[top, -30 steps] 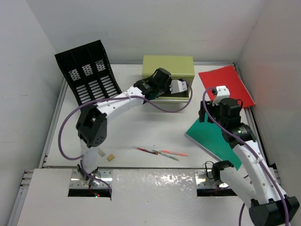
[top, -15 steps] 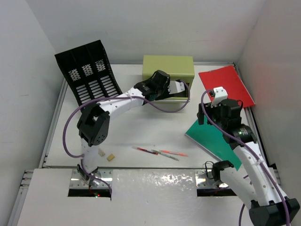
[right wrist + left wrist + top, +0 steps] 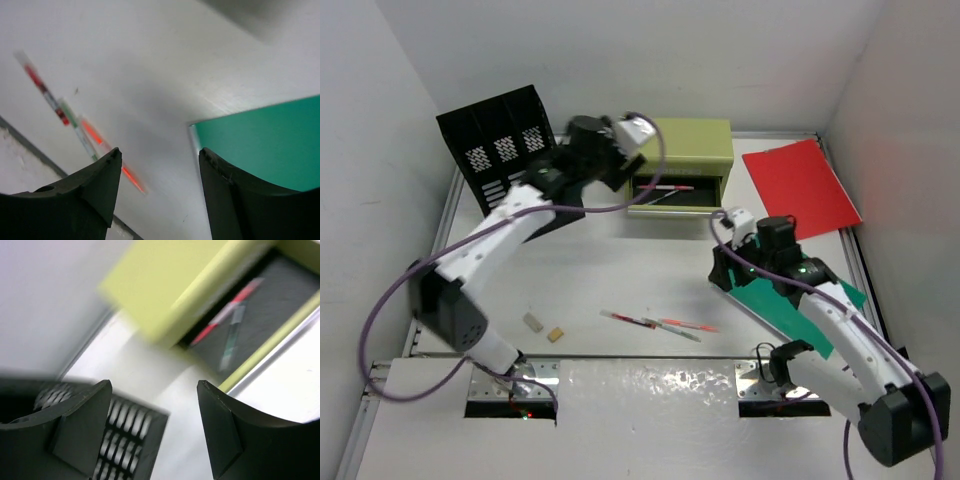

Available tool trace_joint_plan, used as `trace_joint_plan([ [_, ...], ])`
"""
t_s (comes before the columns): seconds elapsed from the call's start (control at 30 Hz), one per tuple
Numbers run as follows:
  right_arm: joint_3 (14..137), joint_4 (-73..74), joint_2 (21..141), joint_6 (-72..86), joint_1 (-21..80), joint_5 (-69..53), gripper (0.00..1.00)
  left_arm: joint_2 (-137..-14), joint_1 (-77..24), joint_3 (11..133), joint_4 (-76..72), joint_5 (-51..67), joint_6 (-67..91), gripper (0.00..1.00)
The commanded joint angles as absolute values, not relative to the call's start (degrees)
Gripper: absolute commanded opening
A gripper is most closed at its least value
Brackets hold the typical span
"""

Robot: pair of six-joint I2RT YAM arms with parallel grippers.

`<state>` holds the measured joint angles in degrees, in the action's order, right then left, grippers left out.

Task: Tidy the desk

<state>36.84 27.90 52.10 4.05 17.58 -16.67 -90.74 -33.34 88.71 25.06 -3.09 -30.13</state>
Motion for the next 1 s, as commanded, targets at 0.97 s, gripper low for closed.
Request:
trace_joint_plan([
  [0.97,36.91,25.22,79.63,-8.70,45.88,-9.14,0.49,-66.18,-8.09,50.98,16.53,7.65,-25.40,0.68],
])
